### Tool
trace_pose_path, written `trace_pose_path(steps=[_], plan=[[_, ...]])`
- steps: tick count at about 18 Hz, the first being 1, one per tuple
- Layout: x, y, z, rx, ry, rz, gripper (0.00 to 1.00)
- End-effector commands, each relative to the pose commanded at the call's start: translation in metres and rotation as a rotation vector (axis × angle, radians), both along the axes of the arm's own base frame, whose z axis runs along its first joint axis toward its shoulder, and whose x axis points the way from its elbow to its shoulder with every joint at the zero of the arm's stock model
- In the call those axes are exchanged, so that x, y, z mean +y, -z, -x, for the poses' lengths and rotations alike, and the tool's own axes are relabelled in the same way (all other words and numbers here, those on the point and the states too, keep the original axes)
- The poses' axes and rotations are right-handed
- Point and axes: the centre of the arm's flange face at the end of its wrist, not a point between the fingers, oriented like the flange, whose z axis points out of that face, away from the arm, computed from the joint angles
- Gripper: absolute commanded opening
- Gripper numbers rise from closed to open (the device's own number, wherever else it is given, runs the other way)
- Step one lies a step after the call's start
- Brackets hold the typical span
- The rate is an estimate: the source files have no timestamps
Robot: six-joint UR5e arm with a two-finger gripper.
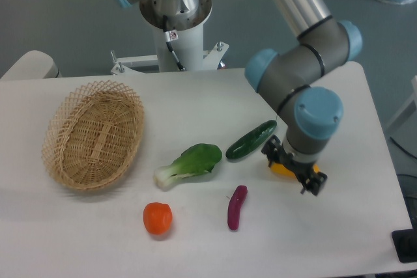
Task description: Place the cucumber on the table
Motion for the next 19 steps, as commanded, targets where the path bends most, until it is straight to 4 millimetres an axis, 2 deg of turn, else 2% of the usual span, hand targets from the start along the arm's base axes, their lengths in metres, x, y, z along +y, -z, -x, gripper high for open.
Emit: trace_pose_path(steps=[2, 6, 11, 13, 16, 19], plan=[[0.023, 0.003, -0.003, -0.003, 0.027, 0.006, 1.0], [0.038, 0.008, 0.003, 0.003, 0.043, 0.011, 1.0], [0.042, 0.01, 0.008, 0.0, 0.136, 0.017, 1.0], [0.044, 0.013, 0.006, -0.002, 0.141, 0.019, 1.0], [0.059, 0.017, -0.001, 0.003, 0.156, 0.018, 1.0], [0.059, 0.018, -0.002, 0.004, 0.162, 0.026, 1.0]])
